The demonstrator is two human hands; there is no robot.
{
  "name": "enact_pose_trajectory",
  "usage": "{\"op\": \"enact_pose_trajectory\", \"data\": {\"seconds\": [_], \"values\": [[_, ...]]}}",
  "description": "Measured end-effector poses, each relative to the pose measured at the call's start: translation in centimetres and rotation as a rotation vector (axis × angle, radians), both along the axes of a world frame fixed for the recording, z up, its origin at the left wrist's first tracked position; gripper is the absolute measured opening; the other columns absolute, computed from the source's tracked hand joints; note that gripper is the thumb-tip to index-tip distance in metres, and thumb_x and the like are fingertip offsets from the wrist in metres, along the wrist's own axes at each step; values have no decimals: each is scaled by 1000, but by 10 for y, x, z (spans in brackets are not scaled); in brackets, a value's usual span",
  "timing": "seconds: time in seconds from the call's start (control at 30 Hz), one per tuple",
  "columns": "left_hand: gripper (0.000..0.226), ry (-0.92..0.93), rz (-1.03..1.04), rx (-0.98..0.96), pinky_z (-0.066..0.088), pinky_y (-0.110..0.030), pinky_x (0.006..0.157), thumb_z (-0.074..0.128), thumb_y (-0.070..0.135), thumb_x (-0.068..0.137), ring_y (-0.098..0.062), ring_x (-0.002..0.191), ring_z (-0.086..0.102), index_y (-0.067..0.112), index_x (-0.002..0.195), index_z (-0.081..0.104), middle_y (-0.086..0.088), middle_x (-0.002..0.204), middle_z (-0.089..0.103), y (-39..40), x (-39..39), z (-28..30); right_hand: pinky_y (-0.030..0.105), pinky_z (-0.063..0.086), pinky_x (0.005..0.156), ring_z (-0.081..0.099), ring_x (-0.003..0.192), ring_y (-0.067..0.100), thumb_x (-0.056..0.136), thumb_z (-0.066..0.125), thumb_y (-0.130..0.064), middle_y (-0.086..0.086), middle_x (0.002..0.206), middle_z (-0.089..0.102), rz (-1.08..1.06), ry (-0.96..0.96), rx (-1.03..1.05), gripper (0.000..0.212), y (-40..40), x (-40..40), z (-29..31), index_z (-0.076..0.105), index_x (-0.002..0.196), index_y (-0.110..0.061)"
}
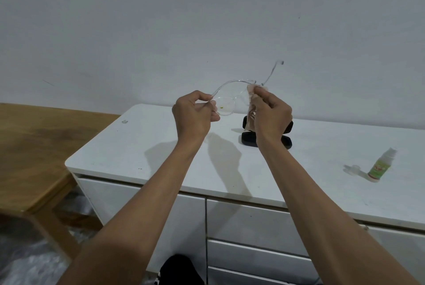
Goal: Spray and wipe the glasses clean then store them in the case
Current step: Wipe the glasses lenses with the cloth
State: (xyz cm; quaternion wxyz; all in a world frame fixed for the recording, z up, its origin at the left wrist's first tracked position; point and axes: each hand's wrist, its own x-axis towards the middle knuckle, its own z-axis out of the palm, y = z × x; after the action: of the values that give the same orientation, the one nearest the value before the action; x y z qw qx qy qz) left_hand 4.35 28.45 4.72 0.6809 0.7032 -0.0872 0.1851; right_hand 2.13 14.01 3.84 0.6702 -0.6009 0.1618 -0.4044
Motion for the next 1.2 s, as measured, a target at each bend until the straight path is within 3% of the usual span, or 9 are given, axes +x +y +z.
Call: {"op": "enact_pose_trajectory", "data": {"seconds": [0.13,0.43,0.53,0.63,0.77,0.9,1.0,1.07,1.2], "values": [[12,-54,3,-11,56,-20,54,66,-5,90,-18,46,67,3,83,70,-11,61,70,-8,-2,1,14,51,93,69,90,-14,87,79,-23,-24,89,77,22,-6,25,22,4,6,1,82,109,-24],[18,66,1,-102,65,-46,65,64,-10,87,-24,47,64,6,81,71,-13,64,68,-1,9,-10,26,57,80,72,80,14,87,75,-11,-10,88,81,180,106,-213,13,-16,-1,-14,84,94,-17],[17,101,-8,-84,65,-51,67,65,-10,87,-23,45,63,4,81,71,-11,62,67,4,8,-16,36,60,79,76,74,22,89,72,-6,6,76,80,283,139,-259,12,-23,-8,-17,82,89,-11],[18,116,-30,-63,65,-52,69,62,-14,85,-22,42,62,1,80,71,-7,59,67,5,8,-19,13,52,70,66,66,1,87,74,-9,3,79,80,160,146,-305,13,-23,-10,-19,84,90,-16],[13,74,-51,-11,64,-36,61,62,-13,86,-20,44,64,-3,84,71,-11,61,68,3,2,-12,6,46,71,62,68,-11,89,71,-9,-18,81,77,-18,23,-219,17,-13,-7,-19,83,92,-21],[6,0,-57,33,63,-31,59,66,-7,89,-19,45,66,-3,85,70,-12,59,69,2,1,-4,17,54,74,61,65,-1,89,71,-10,-10,81,78,-108,-51,-71,20,-6,2,-10,83,88,-27],[10,-29,-51,49,63,-32,59,65,-5,90,-19,46,68,1,82,69,-8,56,69,-1,2,-2,33,62,75,65,70,9,85,76,-11,-8,82,78,-8,-39,133,18,-6,16,-3,84,83,-27],[16,-33,-46,36,63,-32,59,65,-5,90,-19,47,70,6,79,68,-6,55,69,-5,2,-1,30,59,70,66,71,12,86,76,-5,-3,88,79,101,-58,271,15,-5,24,0,84,94,-15],[14,-30,-44,-26,64,-32,61,65,-6,90,-18,48,69,4,80,67,-6,59,68,-10,3,1,31,62,78,64,72,16,87,73,-2,4,84,75,232,-39,215,19,-9,29,2,82,102,-8]]}}
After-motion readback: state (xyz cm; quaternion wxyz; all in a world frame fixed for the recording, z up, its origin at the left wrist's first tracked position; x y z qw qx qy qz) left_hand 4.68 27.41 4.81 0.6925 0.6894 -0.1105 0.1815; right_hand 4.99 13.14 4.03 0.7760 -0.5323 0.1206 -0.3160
